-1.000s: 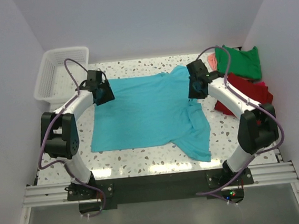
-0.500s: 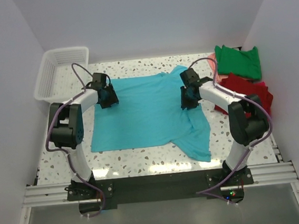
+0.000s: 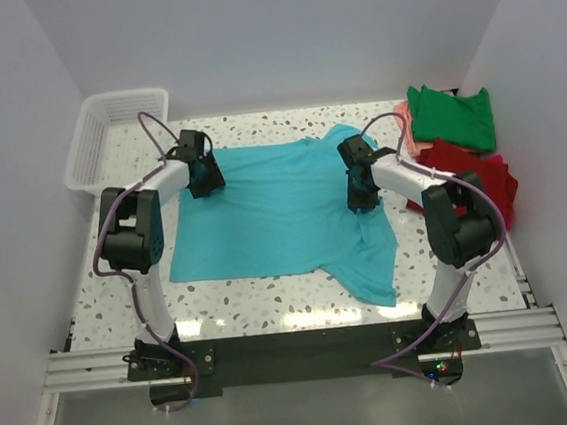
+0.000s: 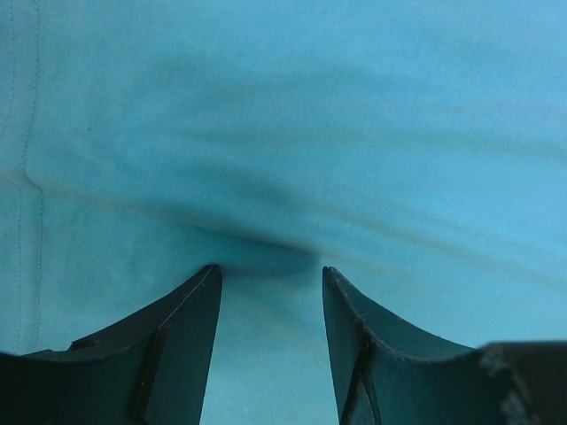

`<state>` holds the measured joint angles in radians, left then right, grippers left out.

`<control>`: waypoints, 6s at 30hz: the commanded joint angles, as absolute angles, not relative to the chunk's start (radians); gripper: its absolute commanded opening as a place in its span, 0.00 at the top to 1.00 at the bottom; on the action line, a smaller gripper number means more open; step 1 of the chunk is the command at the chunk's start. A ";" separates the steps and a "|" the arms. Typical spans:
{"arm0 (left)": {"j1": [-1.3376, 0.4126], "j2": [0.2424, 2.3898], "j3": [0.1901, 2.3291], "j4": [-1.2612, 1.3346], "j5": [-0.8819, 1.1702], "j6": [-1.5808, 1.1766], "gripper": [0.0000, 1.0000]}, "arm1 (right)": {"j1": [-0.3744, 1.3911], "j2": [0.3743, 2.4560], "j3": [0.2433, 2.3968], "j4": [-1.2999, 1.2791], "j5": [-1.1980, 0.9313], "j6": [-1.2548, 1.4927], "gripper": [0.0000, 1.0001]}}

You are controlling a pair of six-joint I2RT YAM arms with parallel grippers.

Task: Fold and stack the t-shirts
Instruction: Flatten the tshirt out

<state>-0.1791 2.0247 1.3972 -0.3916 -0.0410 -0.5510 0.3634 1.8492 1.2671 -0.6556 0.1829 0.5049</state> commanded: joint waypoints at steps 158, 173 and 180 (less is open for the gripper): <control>-0.256 1.430 0.798 -0.980 -0.164 -0.658 0.35 | 0.319 1.776 1.002 -0.718 0.219 0.426 0.53; -0.256 1.416 1.142 -1.017 -0.302 -0.640 0.35 | 0.319 1.674 1.199 -0.805 0.293 0.416 0.53; -0.245 1.595 1.380 -0.810 -0.279 -0.611 0.35 | 0.272 1.727 1.435 -0.756 0.304 0.410 0.49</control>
<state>-0.2512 1.4891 1.2964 -0.9565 -0.2691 -0.6388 0.3134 1.7061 1.3048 -0.7715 0.2680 0.4278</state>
